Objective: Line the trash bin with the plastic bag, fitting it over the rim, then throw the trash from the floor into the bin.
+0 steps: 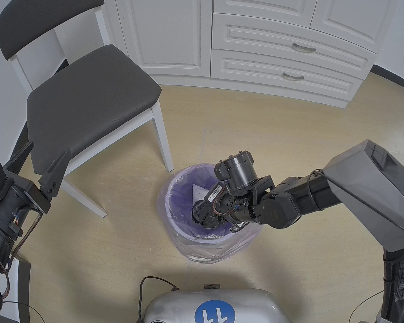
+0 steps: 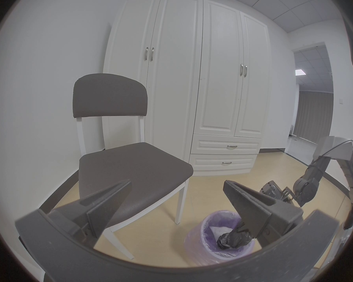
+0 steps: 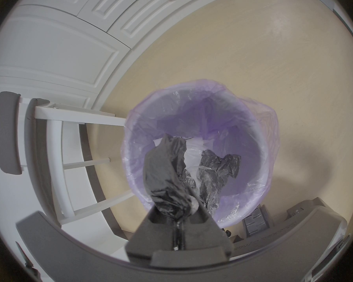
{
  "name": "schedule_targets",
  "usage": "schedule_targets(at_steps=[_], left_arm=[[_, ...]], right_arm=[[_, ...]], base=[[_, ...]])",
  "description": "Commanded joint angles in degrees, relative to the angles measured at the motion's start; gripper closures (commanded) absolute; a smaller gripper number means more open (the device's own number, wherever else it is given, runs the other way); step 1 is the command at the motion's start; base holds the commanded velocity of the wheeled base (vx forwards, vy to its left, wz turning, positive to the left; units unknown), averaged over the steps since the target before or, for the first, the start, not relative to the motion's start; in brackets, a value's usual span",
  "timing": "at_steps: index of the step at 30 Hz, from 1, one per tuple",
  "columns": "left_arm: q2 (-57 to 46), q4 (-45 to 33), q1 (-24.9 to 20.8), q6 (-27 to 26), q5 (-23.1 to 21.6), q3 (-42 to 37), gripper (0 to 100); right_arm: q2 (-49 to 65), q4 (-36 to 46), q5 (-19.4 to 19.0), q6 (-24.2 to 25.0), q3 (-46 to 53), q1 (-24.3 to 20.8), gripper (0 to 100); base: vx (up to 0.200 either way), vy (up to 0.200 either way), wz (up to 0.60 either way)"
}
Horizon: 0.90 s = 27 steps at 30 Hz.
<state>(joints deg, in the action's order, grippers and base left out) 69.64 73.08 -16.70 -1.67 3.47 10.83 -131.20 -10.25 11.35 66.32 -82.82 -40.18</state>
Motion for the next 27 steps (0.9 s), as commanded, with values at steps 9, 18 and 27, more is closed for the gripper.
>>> schedule_targets(at_steps=[9,18,27], left_arm=[[-0.12,0.04,0.00,0.00,-0.05,0.07,0],[-0.12,0.04,0.00,-0.09,0.13,0.07,0],[-0.12,0.04,0.09,-0.09,0.13,0.16,0]], right_arm=[[-4.33,5.33,0.08,-0.57,-6.21,0.28,100],[-3.63,19.39,0.69,-0.66,-18.60,1.24,100],[-7.58,33.28,0.69,-1.10,-27.74,0.45,100]], base=[[0.000,0.000,0.00],[0.000,0.000,0.00],[0.000,0.000,0.00]])
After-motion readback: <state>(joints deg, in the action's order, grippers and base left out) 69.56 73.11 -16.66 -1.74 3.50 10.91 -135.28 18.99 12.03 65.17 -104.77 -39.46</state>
